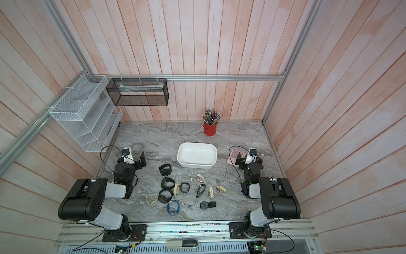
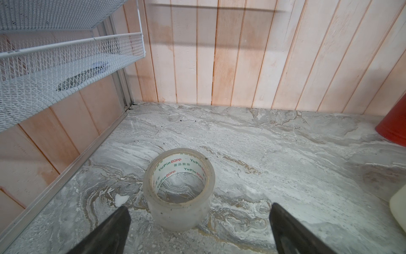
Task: Put the watch into the storage box
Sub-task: Pick up the watch at the center of the board.
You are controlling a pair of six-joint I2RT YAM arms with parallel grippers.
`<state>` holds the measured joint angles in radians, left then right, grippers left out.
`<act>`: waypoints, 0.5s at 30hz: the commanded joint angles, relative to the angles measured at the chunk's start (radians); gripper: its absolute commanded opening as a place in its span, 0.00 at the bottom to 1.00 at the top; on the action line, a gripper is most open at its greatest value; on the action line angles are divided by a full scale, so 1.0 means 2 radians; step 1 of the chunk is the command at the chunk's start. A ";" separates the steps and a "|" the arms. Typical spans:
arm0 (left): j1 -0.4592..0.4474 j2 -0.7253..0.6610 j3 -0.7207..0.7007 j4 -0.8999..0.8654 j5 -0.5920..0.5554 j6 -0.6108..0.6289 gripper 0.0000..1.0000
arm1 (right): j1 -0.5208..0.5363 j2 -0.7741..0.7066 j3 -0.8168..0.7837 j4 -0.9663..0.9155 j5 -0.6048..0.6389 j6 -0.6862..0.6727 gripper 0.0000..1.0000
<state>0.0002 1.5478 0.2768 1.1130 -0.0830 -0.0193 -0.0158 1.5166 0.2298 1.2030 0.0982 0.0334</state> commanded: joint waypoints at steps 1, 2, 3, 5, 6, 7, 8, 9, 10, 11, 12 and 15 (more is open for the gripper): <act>0.003 -0.003 0.008 -0.005 0.007 -0.004 1.00 | -0.003 0.001 0.010 -0.005 -0.005 -0.001 0.98; 0.003 -0.003 0.008 -0.005 0.007 -0.003 1.00 | -0.003 0.001 0.010 -0.005 -0.005 -0.001 0.98; 0.003 -0.003 0.007 -0.005 0.007 -0.003 1.00 | -0.002 0.001 0.010 -0.005 -0.005 -0.001 0.98; 0.003 -0.003 0.007 -0.004 0.007 -0.004 1.00 | -0.003 0.001 0.010 -0.005 -0.005 -0.001 0.98; 0.003 -0.004 0.007 -0.004 0.007 -0.003 1.00 | -0.003 0.001 0.010 -0.004 -0.005 -0.001 0.98; 0.003 -0.003 0.007 -0.003 0.007 -0.004 0.99 | -0.003 0.001 0.010 -0.004 -0.005 -0.001 0.98; 0.003 -0.004 0.006 -0.002 0.007 -0.003 1.00 | -0.002 0.001 0.009 -0.002 -0.003 0.000 0.98; 0.003 -0.004 0.005 0.000 0.007 -0.003 1.00 | -0.003 -0.002 0.008 0.000 0.001 0.005 0.98; 0.002 -0.008 0.005 0.003 0.005 -0.003 1.00 | -0.003 -0.007 0.010 0.005 0.008 0.007 0.98; 0.001 -0.021 0.006 -0.010 0.004 0.000 1.00 | -0.002 -0.019 0.017 -0.014 0.019 0.008 0.98; -0.002 -0.037 0.011 -0.030 -0.005 0.002 1.00 | -0.002 -0.034 0.031 -0.057 0.036 0.016 0.98; -0.036 -0.096 0.047 -0.140 -0.125 -0.011 1.00 | 0.002 -0.096 0.106 -0.251 0.062 0.065 0.98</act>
<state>-0.0223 1.4525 0.2932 1.0023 -0.1429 -0.0208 -0.0154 1.4261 0.3084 1.0084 0.1486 0.0677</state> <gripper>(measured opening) 0.994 0.978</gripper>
